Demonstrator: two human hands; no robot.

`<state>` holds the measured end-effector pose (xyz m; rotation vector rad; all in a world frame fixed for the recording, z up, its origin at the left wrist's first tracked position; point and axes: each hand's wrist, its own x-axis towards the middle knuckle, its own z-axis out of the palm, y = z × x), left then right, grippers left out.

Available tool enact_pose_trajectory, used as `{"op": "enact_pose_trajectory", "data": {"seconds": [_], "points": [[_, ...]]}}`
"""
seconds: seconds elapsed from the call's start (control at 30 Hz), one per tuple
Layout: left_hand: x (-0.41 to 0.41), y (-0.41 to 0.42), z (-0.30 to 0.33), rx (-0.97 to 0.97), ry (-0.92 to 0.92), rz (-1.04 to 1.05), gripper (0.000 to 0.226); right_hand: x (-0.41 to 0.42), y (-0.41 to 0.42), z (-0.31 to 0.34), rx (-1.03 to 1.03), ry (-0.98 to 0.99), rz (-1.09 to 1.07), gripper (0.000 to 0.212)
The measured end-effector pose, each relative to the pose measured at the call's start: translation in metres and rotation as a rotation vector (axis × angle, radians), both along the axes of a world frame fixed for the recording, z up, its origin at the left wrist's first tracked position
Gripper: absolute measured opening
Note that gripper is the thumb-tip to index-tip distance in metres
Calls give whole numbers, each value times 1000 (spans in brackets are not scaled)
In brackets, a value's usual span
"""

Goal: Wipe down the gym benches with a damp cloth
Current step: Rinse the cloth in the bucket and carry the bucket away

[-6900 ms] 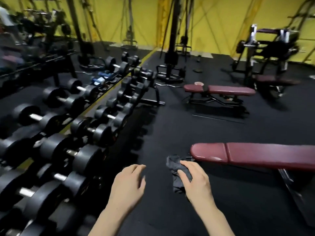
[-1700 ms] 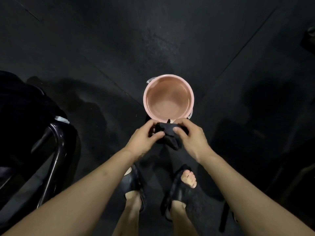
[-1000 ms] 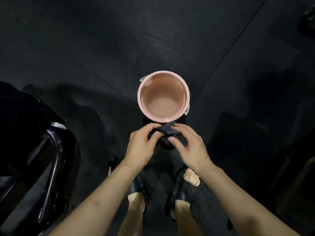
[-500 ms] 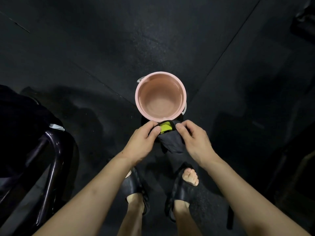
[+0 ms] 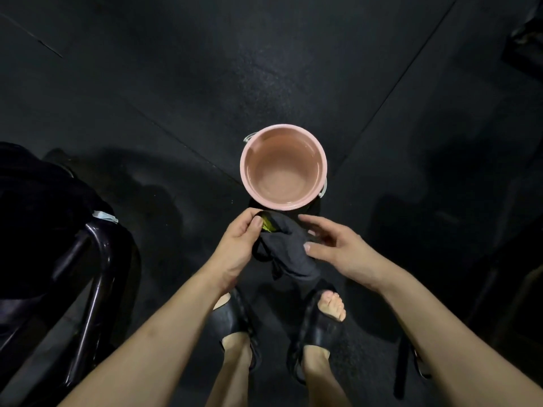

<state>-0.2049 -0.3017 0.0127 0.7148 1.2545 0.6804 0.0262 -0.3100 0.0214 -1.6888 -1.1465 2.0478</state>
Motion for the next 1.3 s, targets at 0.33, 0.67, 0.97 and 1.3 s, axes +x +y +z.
{"op": "enact_pose_trajectory", "data": {"seconds": [0.33, 0.67, 0.97, 1.3], "points": [[-26, -12, -2, 313, 353, -223, 42, -20, -15, 8, 884, -659, 433, 34], [-22, 1, -24, 540, 799, -806, 33, -20, -19, -9, 621, -444, 276, 17], [-17, 59, -56, 274, 857, -697, 14, -29, 36, -50, 345, -400, -32, 10], [0, 95, -106, 324, 985, -586, 12, -30, 83, -119, 455, -618, 53, 18]]}}
